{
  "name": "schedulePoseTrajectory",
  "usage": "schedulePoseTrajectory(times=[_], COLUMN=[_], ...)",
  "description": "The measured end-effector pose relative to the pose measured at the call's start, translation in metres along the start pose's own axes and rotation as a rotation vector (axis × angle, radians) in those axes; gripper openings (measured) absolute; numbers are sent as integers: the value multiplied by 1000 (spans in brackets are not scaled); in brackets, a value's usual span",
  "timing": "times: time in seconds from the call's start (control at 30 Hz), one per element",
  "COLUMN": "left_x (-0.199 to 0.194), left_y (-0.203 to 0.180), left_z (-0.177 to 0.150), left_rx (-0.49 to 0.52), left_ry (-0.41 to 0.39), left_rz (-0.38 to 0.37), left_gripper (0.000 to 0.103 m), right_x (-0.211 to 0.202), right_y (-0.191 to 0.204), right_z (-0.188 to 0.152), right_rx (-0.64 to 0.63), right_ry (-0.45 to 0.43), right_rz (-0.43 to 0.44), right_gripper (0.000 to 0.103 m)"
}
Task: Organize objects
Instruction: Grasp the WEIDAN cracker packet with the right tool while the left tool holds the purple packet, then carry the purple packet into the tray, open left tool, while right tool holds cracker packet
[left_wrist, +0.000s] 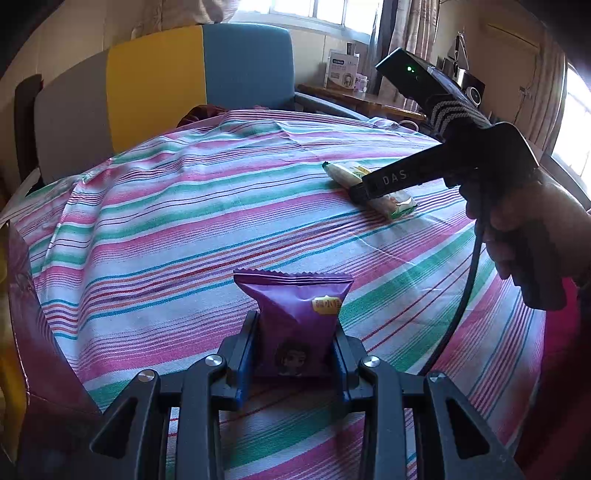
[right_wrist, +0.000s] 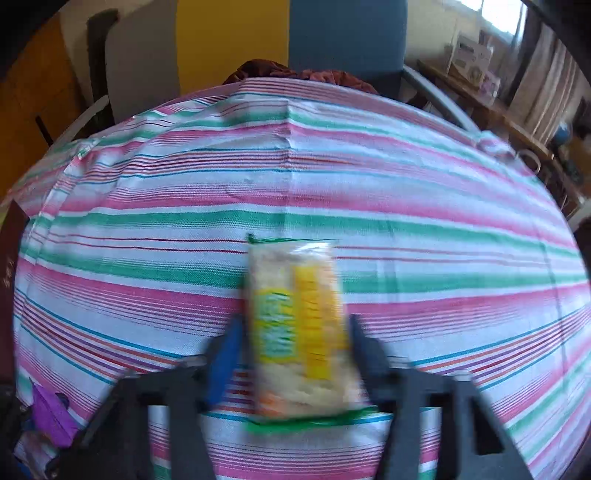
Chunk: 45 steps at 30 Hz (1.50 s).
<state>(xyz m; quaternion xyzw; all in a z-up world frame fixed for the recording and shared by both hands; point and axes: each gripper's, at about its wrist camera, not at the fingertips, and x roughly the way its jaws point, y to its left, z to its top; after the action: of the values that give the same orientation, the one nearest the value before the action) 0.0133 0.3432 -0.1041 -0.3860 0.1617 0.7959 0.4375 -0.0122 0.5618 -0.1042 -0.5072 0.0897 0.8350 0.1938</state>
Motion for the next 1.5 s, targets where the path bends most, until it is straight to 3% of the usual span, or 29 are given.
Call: schedulePoseTrajectory(times=[0.27, 0.8, 0.97, 1.07, 1.2, 1.33, 1.5], left_x=[-2, -1, -26, -69, -110, -127, -121], left_y=[-4, -10, -6, 6, 55, 133, 196], left_z=[0, 3, 7, 16, 29, 27, 13], left_rx=[11, 40, -14, -77, -247, -470, -626], left_ry=[-1, 9, -21, -99, -148, -144, -103], left_rz=[17, 57, 45, -1, 0, 75, 145], left_gripper=[35, 34, 32, 32, 32, 32, 32], right_x=[5, 14, 15, 14, 15, 15, 15], right_y=[-2, 9, 9, 9, 10, 12, 12], right_z=[-6, -20, -23, -24, -23, -23, -24], right_rx=[4, -91, -112, -116, -120, -121, -126], right_ry=[12, -36, -52, -55, -55, -54, -53], right_rz=[81, 23, 18, 16, 7, 0, -6], right_gripper=[49, 48, 47, 47, 47, 47, 47])
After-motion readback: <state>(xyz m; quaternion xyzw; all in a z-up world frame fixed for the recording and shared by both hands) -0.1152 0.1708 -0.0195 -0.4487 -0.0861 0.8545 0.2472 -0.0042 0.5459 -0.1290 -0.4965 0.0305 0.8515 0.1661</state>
